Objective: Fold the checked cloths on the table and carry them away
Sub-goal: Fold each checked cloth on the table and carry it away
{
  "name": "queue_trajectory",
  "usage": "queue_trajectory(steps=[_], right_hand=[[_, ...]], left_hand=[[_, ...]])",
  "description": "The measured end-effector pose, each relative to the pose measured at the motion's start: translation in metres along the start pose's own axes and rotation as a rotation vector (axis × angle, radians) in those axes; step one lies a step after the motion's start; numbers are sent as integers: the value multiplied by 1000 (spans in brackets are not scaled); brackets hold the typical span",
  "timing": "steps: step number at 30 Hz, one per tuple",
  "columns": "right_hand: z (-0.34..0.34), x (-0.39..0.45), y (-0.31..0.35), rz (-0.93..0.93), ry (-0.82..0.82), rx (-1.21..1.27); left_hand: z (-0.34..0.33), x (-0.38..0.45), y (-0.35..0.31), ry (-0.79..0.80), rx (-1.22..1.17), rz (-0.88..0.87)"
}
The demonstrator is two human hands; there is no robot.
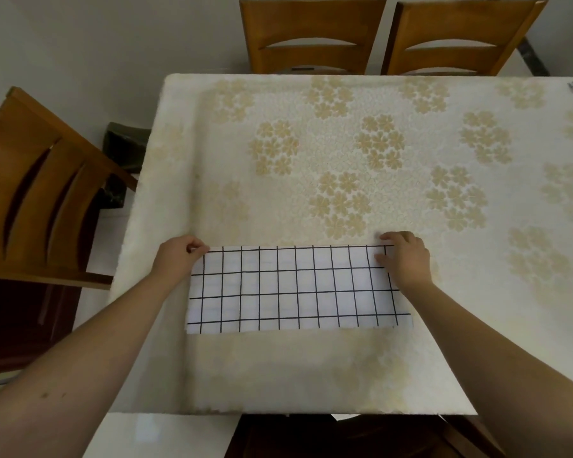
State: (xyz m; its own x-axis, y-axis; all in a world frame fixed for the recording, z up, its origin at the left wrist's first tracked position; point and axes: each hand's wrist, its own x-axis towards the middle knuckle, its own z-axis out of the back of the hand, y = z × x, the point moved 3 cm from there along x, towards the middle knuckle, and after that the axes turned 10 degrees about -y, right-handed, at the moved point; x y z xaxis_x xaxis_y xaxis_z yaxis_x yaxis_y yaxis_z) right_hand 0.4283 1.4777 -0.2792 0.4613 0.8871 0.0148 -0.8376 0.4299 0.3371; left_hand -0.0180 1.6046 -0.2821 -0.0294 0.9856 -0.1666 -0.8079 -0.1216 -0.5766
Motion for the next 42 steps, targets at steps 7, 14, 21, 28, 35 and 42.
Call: queue_trajectory(steps=[7,14,21,28,35,42], right_hand=[[-18,-76,60,332,-105,186],[-56,-155,119,596,106,95],[-68,-183,143,619,203,-9],[-65,-189,143,552,235,-68],[-57,-194,131,459,215,-100],[-47,-195,114,309,191,-107]], left_hand=[[6,-18,8,-35,-170,203],[3,-62,29,96,-441,456],[7,-109,37,140,-482,462],[3,-121,47,91,-461,411],[-1,-115,64,105,-481,468],[3,-117,61,95,-506,483]])
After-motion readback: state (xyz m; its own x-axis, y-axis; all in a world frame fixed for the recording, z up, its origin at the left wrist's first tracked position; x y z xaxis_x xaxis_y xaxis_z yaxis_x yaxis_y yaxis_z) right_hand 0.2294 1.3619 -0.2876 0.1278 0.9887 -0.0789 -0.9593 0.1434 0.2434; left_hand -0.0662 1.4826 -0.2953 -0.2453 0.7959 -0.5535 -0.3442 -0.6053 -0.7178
